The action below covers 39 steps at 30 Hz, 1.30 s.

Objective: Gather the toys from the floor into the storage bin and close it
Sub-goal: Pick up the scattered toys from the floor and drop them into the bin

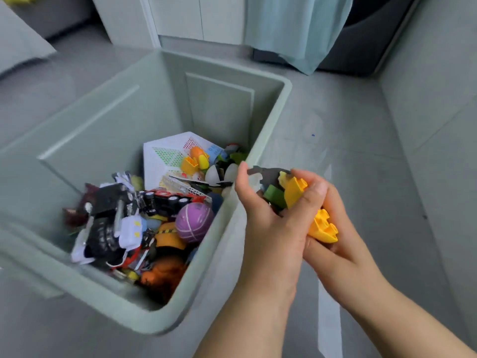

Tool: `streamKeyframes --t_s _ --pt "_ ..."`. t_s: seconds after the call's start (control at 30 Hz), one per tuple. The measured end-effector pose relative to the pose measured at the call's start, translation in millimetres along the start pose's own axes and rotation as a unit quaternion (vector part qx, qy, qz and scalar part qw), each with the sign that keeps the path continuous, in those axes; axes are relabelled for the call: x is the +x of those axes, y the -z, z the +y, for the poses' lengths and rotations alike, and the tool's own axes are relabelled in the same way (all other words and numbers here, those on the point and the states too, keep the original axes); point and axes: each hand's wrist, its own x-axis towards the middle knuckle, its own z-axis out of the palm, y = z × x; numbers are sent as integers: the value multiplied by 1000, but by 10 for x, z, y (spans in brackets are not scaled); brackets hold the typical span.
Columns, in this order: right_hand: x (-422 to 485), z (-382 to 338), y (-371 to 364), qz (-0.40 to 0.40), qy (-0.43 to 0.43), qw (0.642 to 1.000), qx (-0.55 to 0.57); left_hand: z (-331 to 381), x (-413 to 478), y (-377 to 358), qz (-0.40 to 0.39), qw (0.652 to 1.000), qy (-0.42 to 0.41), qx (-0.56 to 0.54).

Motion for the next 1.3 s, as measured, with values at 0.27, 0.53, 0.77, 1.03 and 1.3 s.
streamKeyframes --t_s 0.27,0.53,0.77,1.03,1.3 --pt "734 -451 -1098 -164 19 980 -112 996 63 859 224 973 -56 32" --pt "844 -237 -1412 -168 -39 952 -253 974 61 1235 223 963 7 151" --pt "695 -276 -491 18 -30 973 -229 774 -6 711 189 949 -157 197" --pt "390 1076 1091 167 -281 868 -373 -428 -52 32 -88 972 78 204" --pt "642 2010 1506 -74 -223 827 -511 -1539 809 196 16 885 122 450"
